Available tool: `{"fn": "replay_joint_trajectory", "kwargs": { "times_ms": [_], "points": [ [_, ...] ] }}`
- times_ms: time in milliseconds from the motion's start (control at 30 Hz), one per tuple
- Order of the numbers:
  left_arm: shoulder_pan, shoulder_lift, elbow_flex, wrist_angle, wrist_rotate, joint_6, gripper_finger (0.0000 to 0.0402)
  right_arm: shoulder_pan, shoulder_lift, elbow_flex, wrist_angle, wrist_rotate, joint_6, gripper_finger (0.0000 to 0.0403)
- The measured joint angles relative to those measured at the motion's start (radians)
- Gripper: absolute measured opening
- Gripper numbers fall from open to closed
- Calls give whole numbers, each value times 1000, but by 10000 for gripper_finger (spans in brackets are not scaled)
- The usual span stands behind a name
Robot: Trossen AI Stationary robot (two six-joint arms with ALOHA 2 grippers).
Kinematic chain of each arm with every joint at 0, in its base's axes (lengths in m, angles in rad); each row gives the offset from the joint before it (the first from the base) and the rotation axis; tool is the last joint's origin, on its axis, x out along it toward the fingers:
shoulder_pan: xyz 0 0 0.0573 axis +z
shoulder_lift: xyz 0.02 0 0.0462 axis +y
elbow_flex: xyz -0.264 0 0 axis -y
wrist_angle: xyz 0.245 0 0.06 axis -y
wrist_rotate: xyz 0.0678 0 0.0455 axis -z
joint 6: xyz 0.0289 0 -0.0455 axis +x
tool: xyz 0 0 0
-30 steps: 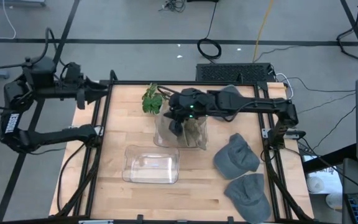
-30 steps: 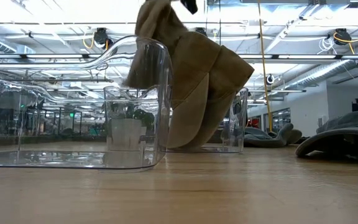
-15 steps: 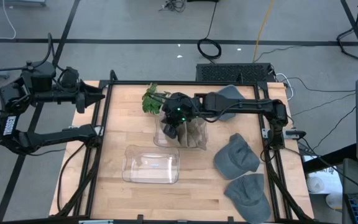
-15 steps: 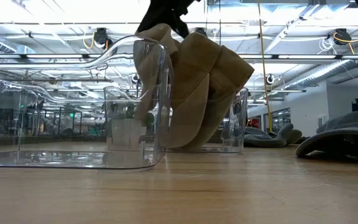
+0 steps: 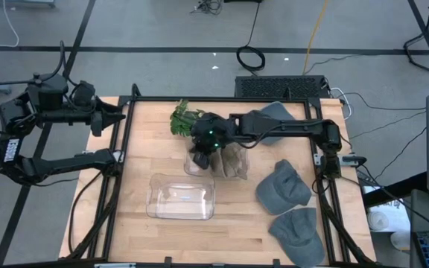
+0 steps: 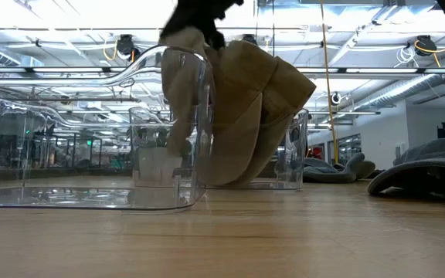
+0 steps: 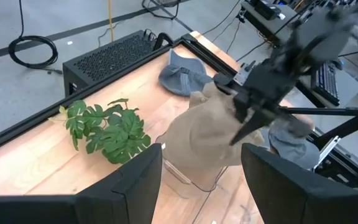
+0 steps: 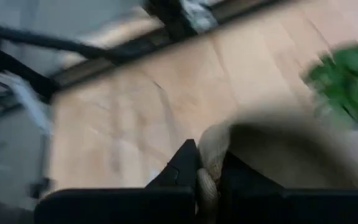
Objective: Pick & Place hat
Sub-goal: Put the brown cap into the top transparent bin, then put the top blue cap into the bottom transparent bin
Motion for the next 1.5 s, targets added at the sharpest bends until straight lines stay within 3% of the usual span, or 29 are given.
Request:
{"fn": "replay_joint_trajectory", "kwargs": {
  "times_ms": [300,567,700,833,1200,1500],
  "points": [
    [0,0,0,3,-24,7,230,-2,-19,-2,-88,-9,-25,4],
    [0,0,0,3,-26,2,230,-29,-6,-64,-58,87,-57,4],
    [0,0,0,3,-26,0,230,-41,-10,-97,-36,58,-57,13],
    [0,0,0,3,-26,0,230,-41,-7,-110,-16,39,-60,59],
    [0,0,0,4,-24,0,230,-44,-43,-109,-75,39,-46,231],
    [0,0,0,10,-23,1,230,-54,-130,-108,-30,89,-21,264]
  ]
}}
